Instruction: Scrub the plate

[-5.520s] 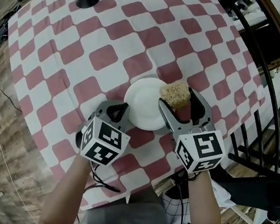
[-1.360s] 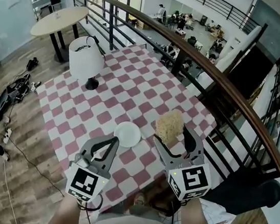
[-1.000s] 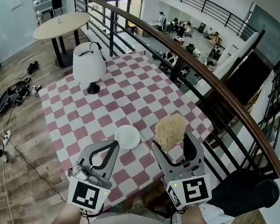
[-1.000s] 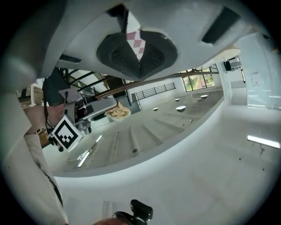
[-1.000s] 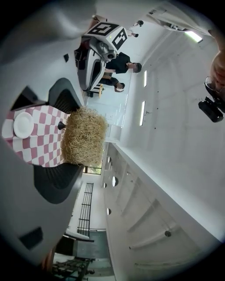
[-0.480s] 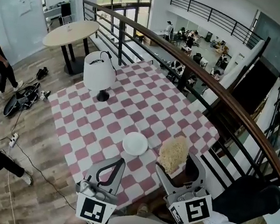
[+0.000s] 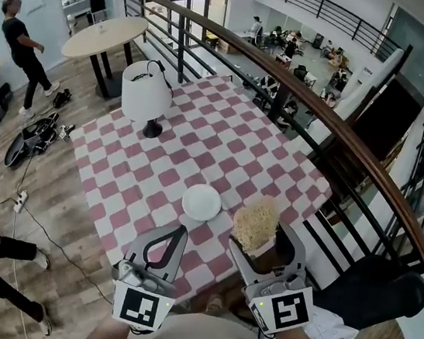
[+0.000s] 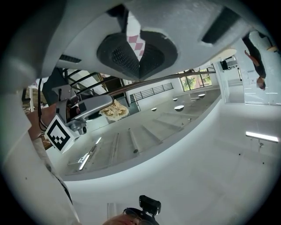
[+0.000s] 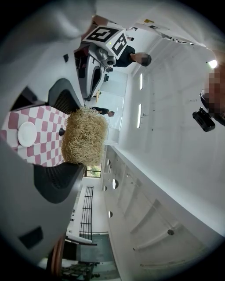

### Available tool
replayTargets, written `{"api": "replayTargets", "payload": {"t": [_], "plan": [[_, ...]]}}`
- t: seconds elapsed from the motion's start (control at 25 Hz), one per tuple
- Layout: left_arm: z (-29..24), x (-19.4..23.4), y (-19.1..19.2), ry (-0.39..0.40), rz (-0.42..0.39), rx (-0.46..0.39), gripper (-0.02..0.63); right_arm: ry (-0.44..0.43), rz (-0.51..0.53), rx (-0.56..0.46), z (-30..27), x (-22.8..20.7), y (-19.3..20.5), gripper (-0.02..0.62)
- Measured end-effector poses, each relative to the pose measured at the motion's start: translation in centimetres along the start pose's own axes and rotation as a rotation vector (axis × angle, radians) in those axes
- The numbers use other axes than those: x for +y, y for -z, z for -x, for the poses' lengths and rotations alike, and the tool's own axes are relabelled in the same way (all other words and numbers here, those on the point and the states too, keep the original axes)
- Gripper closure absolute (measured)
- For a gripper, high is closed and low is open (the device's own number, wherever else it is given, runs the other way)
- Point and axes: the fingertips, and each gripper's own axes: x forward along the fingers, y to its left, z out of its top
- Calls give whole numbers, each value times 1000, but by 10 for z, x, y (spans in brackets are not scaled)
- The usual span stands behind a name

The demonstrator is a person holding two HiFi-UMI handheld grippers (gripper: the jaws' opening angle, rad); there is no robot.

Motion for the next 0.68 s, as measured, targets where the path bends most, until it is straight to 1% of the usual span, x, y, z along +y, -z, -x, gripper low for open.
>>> {"api": "replayTargets", "payload": {"t": [0.12, 0.32, 0.68], "plan": [[-2, -1, 7, 7, 17, 26, 592, 4, 12, 4, 1, 0, 0, 245], [-2, -4, 17, 28, 65, 41, 592, 6, 29, 18, 0, 1, 4, 245], [-1, -2, 28, 22, 64, 70, 592, -5, 24, 16, -4, 5, 9, 245]]}}
